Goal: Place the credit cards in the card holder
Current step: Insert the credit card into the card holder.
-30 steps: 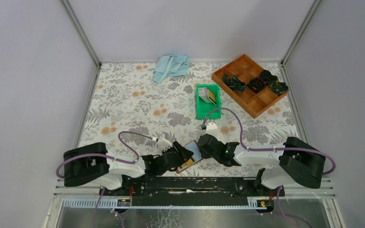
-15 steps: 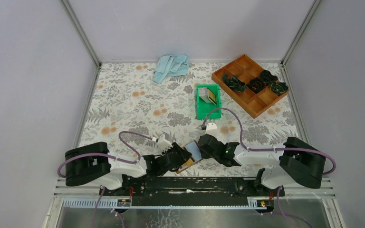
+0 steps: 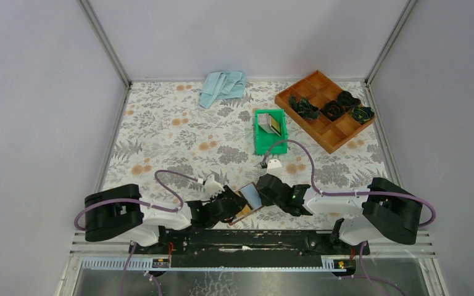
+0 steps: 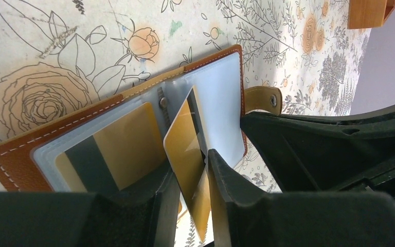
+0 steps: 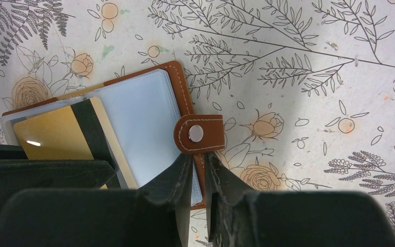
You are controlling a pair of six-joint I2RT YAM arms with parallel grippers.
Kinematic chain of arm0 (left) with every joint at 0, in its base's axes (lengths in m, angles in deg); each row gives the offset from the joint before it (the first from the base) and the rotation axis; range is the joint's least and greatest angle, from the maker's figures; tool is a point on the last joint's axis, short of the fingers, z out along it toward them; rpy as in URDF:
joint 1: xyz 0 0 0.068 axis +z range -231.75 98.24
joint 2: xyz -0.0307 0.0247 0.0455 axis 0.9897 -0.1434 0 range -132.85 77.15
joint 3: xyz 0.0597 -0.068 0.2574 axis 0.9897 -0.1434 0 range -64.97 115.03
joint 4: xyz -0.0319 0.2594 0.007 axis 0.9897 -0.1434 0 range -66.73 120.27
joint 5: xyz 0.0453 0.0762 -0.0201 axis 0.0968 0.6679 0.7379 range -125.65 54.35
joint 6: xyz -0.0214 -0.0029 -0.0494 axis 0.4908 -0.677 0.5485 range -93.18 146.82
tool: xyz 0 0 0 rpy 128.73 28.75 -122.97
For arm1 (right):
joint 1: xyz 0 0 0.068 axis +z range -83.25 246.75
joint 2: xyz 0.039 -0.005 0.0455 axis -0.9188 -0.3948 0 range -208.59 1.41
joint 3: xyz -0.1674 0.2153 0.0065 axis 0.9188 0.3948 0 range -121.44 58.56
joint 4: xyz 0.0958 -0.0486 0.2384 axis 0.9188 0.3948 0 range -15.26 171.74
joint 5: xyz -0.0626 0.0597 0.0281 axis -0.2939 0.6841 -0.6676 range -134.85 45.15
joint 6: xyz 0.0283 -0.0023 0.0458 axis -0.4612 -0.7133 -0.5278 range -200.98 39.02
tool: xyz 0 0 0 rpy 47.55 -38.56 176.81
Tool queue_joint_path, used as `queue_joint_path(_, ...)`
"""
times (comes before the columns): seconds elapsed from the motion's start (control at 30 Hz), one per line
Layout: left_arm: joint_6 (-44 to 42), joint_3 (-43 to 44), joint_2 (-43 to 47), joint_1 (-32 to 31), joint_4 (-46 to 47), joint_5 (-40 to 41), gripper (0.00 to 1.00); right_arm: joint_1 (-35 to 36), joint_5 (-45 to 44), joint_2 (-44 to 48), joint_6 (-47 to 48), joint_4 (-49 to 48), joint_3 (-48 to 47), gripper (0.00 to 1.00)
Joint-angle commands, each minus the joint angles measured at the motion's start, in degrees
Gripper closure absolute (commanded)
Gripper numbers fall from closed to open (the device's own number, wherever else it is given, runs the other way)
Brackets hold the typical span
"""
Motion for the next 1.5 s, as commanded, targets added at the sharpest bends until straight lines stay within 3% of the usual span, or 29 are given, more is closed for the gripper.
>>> queue_joint_path(0.0, -0.2, -1.6, -0.7, -0.5, -12.7, 0.2, 0.67, 1.4, 2.9, -2.8, 0.6, 8.4, 1.3, 0.81)
queue_joint_path(0.73, 2.9, 0.7, 2.7, -2.8, -22.3, 2.2, 0.60, 1.5, 3.0, -3.3, 0.8, 7.8, 1.0, 0.80)
queue_joint_path(0.77, 3.0, 0.8, 2.9, -2.9, -22.7, 2.3, 0.48, 1.5, 3.1, -3.4, 0.8, 7.8, 1.0, 0.80)
queue_joint_path(0.8, 2.9, 0.7, 3.0, -3.0, -22.7, 2.4, 0.07, 1.5, 3.1, -3.4, 0.9, 7.8, 1.0, 0.80)
queue_joint_path(0.83, 2.9, 0.7, 3.1, -3.1, -22.8, 2.3, 0.01, 1.6, 3.1, -3.5, 0.8, 7.8, 1.1, 0.80)
queue_joint_path(1.17, 3.9, 0.2, 4.2, -3.7, -23.5, 2.7, 0.00, 1.6, 3.2, -3.6, 0.8, 7.6, 0.9, 0.80)
queue_joint_path(1.47, 7.0, 2.3, 5.8, -4.6, -31.2, 4.3, 0.00, 1.5, 3.1, -4.0, 0.7, 7.1, 1.1, 0.81)
